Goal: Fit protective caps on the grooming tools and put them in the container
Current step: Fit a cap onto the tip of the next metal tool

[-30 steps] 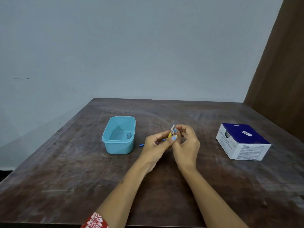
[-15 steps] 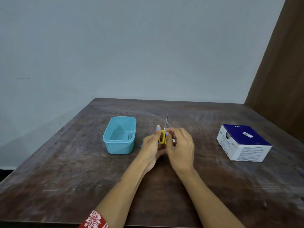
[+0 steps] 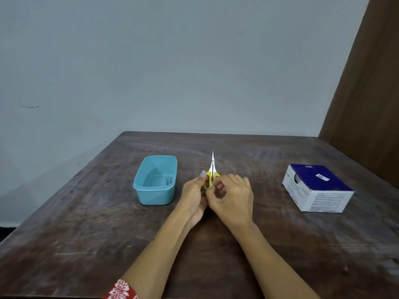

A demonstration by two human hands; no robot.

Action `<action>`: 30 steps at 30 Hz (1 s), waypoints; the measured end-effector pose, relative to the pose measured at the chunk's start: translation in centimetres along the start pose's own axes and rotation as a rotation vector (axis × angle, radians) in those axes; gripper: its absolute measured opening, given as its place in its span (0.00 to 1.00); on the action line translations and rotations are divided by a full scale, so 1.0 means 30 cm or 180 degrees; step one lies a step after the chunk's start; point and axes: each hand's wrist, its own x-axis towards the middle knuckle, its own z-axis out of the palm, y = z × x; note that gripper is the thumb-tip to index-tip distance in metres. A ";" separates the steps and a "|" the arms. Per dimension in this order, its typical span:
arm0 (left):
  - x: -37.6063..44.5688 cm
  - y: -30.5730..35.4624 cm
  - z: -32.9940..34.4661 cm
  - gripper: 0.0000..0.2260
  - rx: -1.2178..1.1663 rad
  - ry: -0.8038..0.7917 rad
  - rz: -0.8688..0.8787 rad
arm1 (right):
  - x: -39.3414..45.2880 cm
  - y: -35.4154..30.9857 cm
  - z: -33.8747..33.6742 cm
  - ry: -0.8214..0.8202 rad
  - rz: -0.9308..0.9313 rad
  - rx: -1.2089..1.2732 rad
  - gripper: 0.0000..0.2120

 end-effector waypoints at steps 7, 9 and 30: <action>-0.002 -0.004 -0.004 0.13 0.0067 -0.0213 -0.0074 | 0.004 0.019 0.002 0.0161 0.0070 0.0000 0.05; 0.002 -0.005 -0.010 0.14 0.0071 -0.0151 -0.0045 | 0.001 0.014 -0.003 0.0088 0.0089 0.0138 0.05; 0.004 -0.009 -0.009 0.11 0.0266 -0.0328 -0.0088 | 0.006 0.015 -0.006 0.0167 0.0437 0.0429 0.06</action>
